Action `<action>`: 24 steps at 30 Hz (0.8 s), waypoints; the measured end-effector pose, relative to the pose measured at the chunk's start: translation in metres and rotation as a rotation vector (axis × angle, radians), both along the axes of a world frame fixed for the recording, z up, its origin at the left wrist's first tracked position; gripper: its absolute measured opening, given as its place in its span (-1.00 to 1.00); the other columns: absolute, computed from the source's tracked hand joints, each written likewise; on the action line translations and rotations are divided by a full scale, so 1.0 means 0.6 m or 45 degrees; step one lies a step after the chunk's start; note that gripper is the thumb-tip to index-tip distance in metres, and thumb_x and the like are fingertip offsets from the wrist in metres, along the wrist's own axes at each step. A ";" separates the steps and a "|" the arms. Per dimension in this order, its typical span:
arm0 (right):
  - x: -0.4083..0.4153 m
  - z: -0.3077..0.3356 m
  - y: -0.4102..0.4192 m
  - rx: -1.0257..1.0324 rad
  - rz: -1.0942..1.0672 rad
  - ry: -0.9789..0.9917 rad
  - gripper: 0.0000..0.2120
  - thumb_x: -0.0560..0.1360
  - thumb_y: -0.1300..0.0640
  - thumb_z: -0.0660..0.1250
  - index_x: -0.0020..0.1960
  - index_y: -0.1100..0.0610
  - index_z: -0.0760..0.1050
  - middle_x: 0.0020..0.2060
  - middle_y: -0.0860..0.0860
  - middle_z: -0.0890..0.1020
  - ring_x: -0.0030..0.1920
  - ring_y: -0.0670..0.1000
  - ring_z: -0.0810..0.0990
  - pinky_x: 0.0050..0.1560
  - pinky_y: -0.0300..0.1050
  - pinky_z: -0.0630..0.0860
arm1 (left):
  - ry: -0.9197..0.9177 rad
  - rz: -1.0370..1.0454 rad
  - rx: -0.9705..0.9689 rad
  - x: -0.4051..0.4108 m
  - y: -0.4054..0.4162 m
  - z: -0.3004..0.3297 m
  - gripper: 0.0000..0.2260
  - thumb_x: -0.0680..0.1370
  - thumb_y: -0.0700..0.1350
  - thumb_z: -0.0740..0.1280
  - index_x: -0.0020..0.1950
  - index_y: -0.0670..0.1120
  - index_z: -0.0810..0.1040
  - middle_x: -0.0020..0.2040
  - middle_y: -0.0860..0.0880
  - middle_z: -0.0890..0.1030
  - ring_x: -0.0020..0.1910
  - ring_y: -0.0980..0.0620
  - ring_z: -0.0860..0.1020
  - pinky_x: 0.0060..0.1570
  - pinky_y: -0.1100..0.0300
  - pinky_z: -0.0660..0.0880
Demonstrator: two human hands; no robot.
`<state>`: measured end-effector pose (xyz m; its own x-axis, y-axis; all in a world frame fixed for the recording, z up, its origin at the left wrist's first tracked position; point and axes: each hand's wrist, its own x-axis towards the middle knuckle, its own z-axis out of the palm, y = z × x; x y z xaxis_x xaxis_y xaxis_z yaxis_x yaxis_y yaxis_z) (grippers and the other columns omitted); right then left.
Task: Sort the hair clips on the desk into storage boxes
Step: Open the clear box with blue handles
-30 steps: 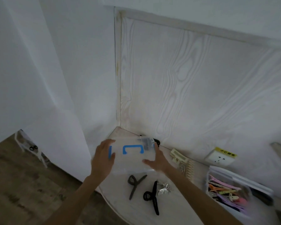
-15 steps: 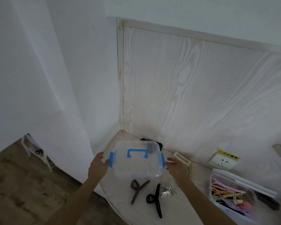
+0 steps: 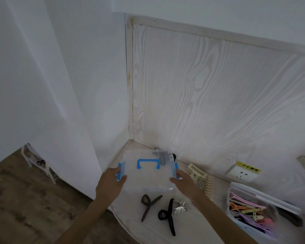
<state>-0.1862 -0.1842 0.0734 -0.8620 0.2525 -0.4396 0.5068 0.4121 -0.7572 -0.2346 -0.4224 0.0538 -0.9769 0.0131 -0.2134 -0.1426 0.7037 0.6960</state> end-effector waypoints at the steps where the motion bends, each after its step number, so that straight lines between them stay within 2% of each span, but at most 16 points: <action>1: -0.002 0.001 0.000 0.028 -0.009 0.020 -0.70 0.52 0.20 0.25 0.24 0.20 0.42 0.01 0.04 0.49 -0.04 -0.02 0.47 -0.27 -0.38 0.34 | -0.003 0.011 0.039 -0.001 0.001 0.002 -0.59 0.53 -0.03 0.32 0.34 -0.12 0.41 0.22 -0.11 0.51 0.13 -0.04 0.52 0.18 0.12 0.45; 3: -0.005 0.001 0.001 0.057 -0.064 0.099 -0.66 0.49 0.21 0.29 0.26 0.18 0.41 0.06 0.08 0.54 -0.05 -0.02 0.50 -0.29 -0.37 0.35 | -0.017 0.033 0.118 -0.004 0.001 0.008 -0.59 0.52 -0.06 0.35 0.34 -0.10 0.42 0.20 -0.09 0.53 0.08 0.00 0.53 0.12 0.16 0.44; 6: -0.006 0.004 0.001 -0.017 -0.225 0.250 -0.67 0.45 0.28 0.33 0.20 0.15 0.41 0.07 0.10 0.56 0.00 0.04 0.54 -0.03 -0.13 0.50 | 0.001 0.120 0.358 -0.013 -0.001 0.020 -0.58 0.46 -0.17 0.42 0.31 -0.14 0.47 0.17 -0.13 0.59 0.04 -0.03 0.56 0.06 0.20 0.45; 8: -0.011 0.013 0.005 -0.041 -0.274 0.372 -0.72 0.44 0.33 0.33 0.10 0.10 0.43 0.01 0.06 0.56 0.06 0.10 0.55 0.08 -0.01 0.50 | 0.129 0.188 0.539 -0.014 -0.001 0.036 -0.59 0.43 -0.27 0.44 0.27 -0.16 0.50 0.13 -0.13 0.60 0.02 -0.04 0.56 0.05 0.19 0.46; 11: -0.041 0.048 0.004 -0.061 -0.195 0.457 -0.72 0.47 0.37 0.27 0.14 0.15 0.49 0.01 0.10 0.58 0.11 0.20 0.55 0.17 0.09 0.46 | 0.438 0.289 0.611 -0.016 0.006 0.062 -0.61 0.42 -0.29 0.43 0.23 -0.13 0.48 0.14 -0.06 0.58 0.12 -0.04 0.55 0.12 0.11 0.50; 13: -0.073 0.072 -0.003 -0.053 -0.066 0.423 -0.71 0.51 0.38 0.19 0.20 0.24 0.47 0.05 0.18 0.57 0.09 0.22 0.56 0.16 0.07 0.45 | 0.553 0.373 0.592 -0.022 0.012 0.072 -0.58 0.47 -0.22 0.39 0.31 -0.09 0.42 0.26 -0.07 0.53 0.22 -0.05 0.51 0.20 0.04 0.49; 14: -0.089 0.080 -0.009 -0.028 -0.002 0.369 -0.70 0.54 0.35 0.16 0.25 0.25 0.44 0.07 0.18 0.56 0.06 0.17 0.55 0.16 0.01 0.44 | 0.557 0.410 0.554 -0.025 0.015 0.073 -0.55 0.50 -0.16 0.36 0.37 -0.05 0.38 0.33 -0.06 0.49 0.27 -0.06 0.48 0.24 0.02 0.45; 17: -0.146 0.079 -0.026 -0.057 0.068 0.269 -0.56 0.55 0.35 0.10 0.41 0.13 0.28 0.24 0.07 0.47 0.06 -0.01 0.44 0.08 -0.25 0.39 | 0.513 0.416 0.379 -0.035 0.028 0.069 -0.48 0.56 -0.05 0.25 0.50 0.04 0.16 0.46 -0.02 0.32 0.40 -0.07 0.35 0.33 0.05 0.31; 19: -0.181 0.066 -0.034 -0.087 0.051 0.211 -0.47 0.54 0.40 0.07 0.46 0.09 0.18 0.34 0.08 0.40 0.12 0.01 0.45 0.00 -0.32 0.36 | 0.569 0.368 0.342 -0.044 0.032 0.057 -0.48 0.59 -0.08 0.21 0.51 0.00 0.12 0.47 -0.04 0.30 0.43 -0.07 0.30 0.36 0.05 0.26; 21: -0.205 0.051 -0.036 -0.110 0.058 0.158 -0.44 0.53 0.41 0.06 0.49 0.11 0.11 0.39 0.09 0.34 0.19 0.06 0.45 -0.01 -0.32 0.36 | 0.563 0.360 0.286 -0.053 0.028 0.037 -0.49 0.58 -0.15 0.23 0.50 -0.05 0.15 0.43 -0.11 0.36 0.39 -0.11 0.34 0.35 -0.01 0.29; 24: -0.223 0.031 -0.034 -0.111 0.084 0.107 -0.44 0.53 0.41 0.04 0.48 0.13 0.11 0.41 0.09 0.33 0.15 0.04 0.44 -0.04 -0.31 0.36 | 0.331 0.404 0.250 -0.061 0.018 0.008 -0.47 0.55 -0.28 0.24 0.49 -0.09 0.18 0.35 -0.15 0.46 0.29 -0.15 0.45 0.30 -0.02 0.37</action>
<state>-0.3202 -0.2048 0.0922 -0.9102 0.1577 -0.3831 0.4141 0.3732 -0.8302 -0.2709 -0.4114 0.0586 -0.9600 -0.2797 0.0160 -0.1328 0.5045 0.8531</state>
